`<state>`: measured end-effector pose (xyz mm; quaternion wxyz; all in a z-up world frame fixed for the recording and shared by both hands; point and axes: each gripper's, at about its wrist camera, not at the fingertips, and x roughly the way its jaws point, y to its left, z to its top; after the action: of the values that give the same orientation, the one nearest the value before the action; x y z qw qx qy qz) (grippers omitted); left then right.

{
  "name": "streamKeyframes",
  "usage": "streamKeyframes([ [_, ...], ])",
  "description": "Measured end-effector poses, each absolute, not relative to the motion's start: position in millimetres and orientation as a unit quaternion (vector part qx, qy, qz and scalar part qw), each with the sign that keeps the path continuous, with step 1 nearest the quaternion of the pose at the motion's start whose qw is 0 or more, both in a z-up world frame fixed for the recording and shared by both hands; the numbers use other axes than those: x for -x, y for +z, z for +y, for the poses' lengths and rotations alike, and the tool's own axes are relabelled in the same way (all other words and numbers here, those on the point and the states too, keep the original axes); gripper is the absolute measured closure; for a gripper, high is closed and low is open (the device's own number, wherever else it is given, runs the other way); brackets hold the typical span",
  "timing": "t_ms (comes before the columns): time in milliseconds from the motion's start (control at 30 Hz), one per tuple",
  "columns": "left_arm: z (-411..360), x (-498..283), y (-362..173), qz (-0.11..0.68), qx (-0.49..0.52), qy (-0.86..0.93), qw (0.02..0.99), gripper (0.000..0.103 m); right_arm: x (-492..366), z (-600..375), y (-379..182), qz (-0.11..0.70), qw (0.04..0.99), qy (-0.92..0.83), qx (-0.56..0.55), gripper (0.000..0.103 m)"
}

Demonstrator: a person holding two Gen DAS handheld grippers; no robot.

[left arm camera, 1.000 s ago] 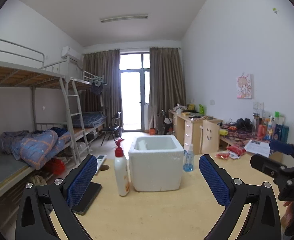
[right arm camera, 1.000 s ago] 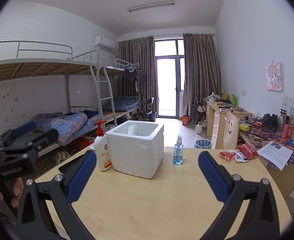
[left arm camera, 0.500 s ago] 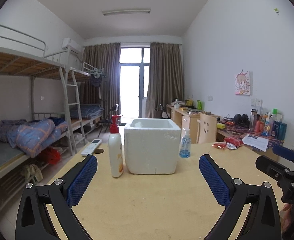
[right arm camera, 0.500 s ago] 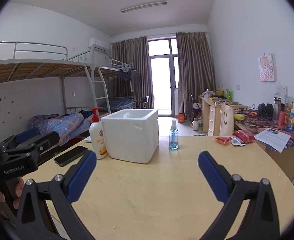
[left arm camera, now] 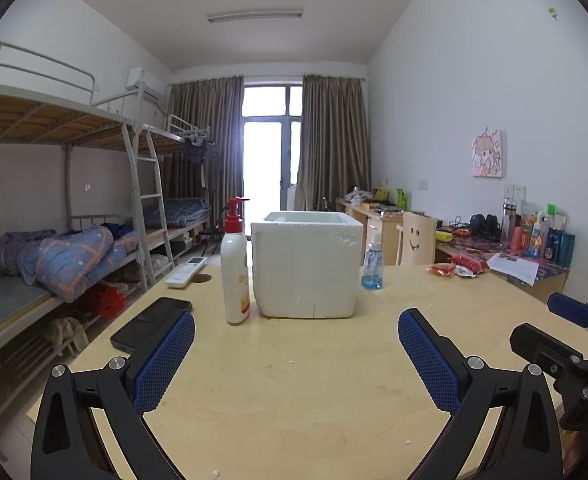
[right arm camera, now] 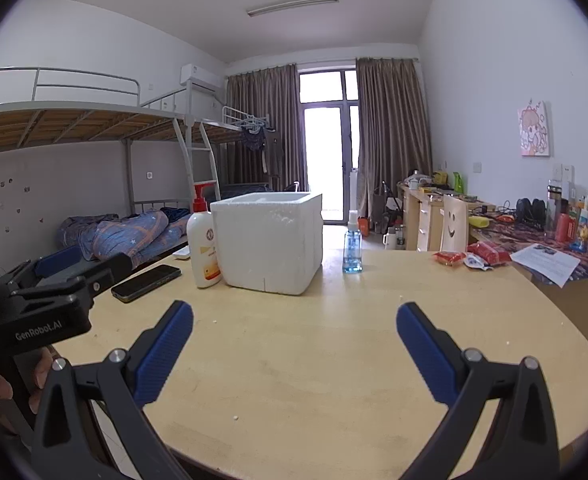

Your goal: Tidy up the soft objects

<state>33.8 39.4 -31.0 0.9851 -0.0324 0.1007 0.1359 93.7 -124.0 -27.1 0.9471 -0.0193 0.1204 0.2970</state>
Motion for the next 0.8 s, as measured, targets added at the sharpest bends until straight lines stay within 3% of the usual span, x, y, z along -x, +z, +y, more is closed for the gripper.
streamKeyframes([
  [800,23.1,0.2,-21.2,0.075,0.021,0.123,0.989,0.001,-59.0,-137.9,-16.8,0.085,0.952,0.295,0.012,0.0],
])
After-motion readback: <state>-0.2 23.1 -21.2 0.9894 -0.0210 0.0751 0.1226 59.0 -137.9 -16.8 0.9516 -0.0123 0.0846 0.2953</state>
